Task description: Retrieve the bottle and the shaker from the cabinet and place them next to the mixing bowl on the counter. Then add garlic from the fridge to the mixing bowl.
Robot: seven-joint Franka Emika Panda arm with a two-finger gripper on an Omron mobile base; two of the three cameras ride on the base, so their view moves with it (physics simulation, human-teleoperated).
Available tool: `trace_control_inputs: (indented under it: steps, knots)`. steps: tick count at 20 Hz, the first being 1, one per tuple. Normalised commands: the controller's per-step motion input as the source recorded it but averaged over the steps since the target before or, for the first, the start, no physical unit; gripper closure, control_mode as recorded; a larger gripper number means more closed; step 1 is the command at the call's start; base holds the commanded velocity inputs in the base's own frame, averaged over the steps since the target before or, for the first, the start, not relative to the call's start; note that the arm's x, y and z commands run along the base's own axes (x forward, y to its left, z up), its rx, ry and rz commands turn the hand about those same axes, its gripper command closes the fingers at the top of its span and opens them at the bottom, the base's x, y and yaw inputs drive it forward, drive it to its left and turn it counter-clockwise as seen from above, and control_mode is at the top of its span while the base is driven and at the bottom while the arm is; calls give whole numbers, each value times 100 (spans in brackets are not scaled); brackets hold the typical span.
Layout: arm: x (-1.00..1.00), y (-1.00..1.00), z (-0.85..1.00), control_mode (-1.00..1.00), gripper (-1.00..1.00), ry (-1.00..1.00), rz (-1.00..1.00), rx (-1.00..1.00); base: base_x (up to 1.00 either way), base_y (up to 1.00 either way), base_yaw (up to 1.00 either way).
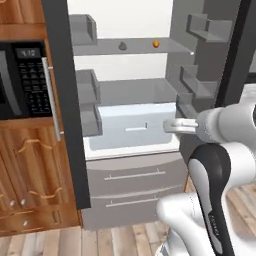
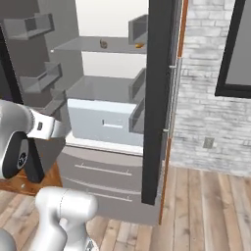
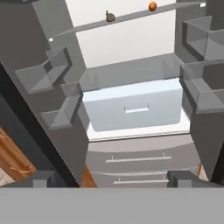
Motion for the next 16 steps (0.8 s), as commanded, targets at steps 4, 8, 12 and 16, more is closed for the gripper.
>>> trace_control_inputs:
  steps: [4, 8, 12, 16]
  knots:
    - [0, 0, 0, 100, -100, 0, 0, 0, 79, -18, -37]
    - [0, 0, 0, 100, -100, 0, 0, 0, 74, 6, -43]
    - [0, 0, 0, 100, -100, 0, 0, 0, 62, 70, -29]
    - [0, 0, 0, 100, -100, 0, 0, 0, 69, 36, -14]
